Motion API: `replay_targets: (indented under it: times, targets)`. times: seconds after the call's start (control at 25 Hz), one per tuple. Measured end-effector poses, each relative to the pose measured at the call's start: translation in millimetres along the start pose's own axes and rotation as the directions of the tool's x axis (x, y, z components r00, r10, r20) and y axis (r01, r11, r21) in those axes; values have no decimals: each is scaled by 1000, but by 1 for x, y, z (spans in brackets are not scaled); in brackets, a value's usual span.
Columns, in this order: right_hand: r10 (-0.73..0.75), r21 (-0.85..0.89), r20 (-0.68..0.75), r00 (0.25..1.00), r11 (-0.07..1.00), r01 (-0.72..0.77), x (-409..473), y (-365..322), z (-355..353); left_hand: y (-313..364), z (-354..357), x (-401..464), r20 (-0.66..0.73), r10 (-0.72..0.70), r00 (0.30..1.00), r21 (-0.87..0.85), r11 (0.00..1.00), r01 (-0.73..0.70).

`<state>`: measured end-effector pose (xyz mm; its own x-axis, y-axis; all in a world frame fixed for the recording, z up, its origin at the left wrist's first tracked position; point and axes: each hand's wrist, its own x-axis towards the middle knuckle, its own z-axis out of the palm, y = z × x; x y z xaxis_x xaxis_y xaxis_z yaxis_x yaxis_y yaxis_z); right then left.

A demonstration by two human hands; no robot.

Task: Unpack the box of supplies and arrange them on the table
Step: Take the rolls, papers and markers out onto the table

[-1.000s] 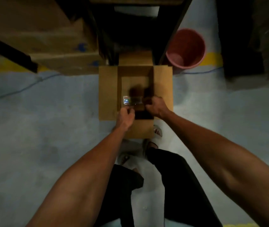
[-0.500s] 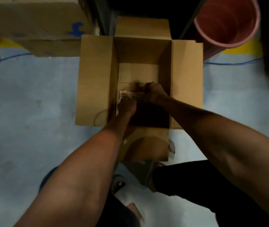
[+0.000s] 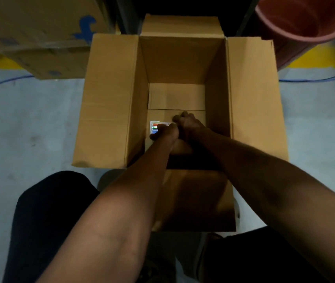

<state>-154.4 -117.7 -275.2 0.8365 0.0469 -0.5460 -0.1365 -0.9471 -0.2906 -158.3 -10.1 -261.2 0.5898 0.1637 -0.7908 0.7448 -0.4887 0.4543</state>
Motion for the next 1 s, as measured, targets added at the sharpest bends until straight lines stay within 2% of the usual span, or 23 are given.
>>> replay_targets:
  times: [0.16, 0.32, 0.44, 0.52, 0.64, 0.76, 0.88, 1.0]
  targets:
    - [32, -18, 17, 999, 999, -32, -6, -2, -9, 0, 0, 2, 46, 17, 999, -88, 996, -13]
    - [-11, -61, -3, 1000, 998, 11, -7, -7, -17, -8, 5, 34, 2, 16, 1000, -133, 991, -16]
    - [-31, 83, -7, 999, 996, 31, -4, -12, -18, -5, 4, 34, -36, 64, 997, -166, 984, -69]
    - [28, 230, -34, 999, 973, -20, -5, -14, -24, 0, -4, 13, -70, 122, 990, -217, 967, -134]
    - [200, 491, -92, 976, 862, -130, -11, -16, -36, 6, -10, -3, -105, 216, 971, -337, 910, -239]
    - [288, 713, -124, 950, 691, -117, -10, -15, -45, 11, -3, 12, -185, 300, 936, -391, 851, -351]
    - [306, 815, -84, 948, 569, -112, -5, -10, -48, 19, -1, 13, -200, 347, 916, -368, 840, -398]
    - [288, 855, -64, 955, 510, -96, -10, -8, -56, 32, -11, -13, -229, 347, 910, -440, 797, -414]
